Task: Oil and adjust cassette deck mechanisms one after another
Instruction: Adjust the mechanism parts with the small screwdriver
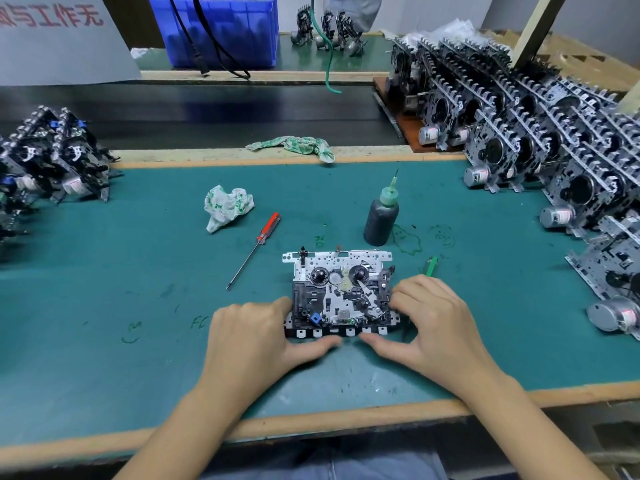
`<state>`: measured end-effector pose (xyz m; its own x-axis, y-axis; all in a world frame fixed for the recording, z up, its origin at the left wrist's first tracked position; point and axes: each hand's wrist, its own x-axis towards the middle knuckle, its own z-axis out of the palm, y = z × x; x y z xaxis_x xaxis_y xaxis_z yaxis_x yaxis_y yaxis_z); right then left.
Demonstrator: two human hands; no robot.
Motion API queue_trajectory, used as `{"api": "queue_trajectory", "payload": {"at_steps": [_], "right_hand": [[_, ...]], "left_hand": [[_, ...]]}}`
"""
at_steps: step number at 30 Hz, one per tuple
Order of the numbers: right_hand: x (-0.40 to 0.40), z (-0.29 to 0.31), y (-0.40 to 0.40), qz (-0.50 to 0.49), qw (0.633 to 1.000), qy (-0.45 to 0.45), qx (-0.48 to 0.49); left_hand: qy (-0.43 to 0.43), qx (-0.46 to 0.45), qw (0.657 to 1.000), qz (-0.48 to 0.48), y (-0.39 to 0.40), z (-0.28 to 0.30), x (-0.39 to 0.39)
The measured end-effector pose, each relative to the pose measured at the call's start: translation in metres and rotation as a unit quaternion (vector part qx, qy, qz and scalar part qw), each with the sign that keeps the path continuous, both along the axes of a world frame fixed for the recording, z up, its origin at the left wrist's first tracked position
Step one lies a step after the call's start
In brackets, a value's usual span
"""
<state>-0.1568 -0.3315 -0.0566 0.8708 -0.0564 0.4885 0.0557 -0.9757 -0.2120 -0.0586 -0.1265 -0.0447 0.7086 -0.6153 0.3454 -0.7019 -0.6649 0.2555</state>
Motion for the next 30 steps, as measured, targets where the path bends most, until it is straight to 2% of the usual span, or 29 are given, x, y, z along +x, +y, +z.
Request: {"api": "queue_trajectory", "payload": {"at_steps": [3,10,15,20,25,30], "right_hand": [[0.000,0.000,0.000,-0.018,1.000,-0.011,-0.017],[0.000,-0.001,0.002,-0.046,0.997,-0.028,-0.048],[-0.005,-0.001,-0.006,0.024,0.998,-0.009,-0.054],[-0.004,-0.003,-0.006,0.017,0.996,-0.034,-0.082],[-0.003,-0.004,-0.003,-0.001,0.998,-0.036,-0.056],[-0.004,-0.005,-0.007,0.039,0.999,0.002,-0.011]], "left_hand": [[0.005,0.004,0.998,-0.059,0.006,0.000,0.003],[-0.039,-0.001,0.992,-0.123,0.009,-0.002,0.001],[-0.060,-0.012,0.993,-0.099,0.011,-0.003,-0.001],[-0.070,-0.009,0.995,-0.066,0.012,-0.004,0.000],[-0.086,-0.012,0.995,-0.051,0.010,-0.005,0.003],[-0.101,-0.007,0.993,-0.058,0.010,-0.006,0.005]]}}
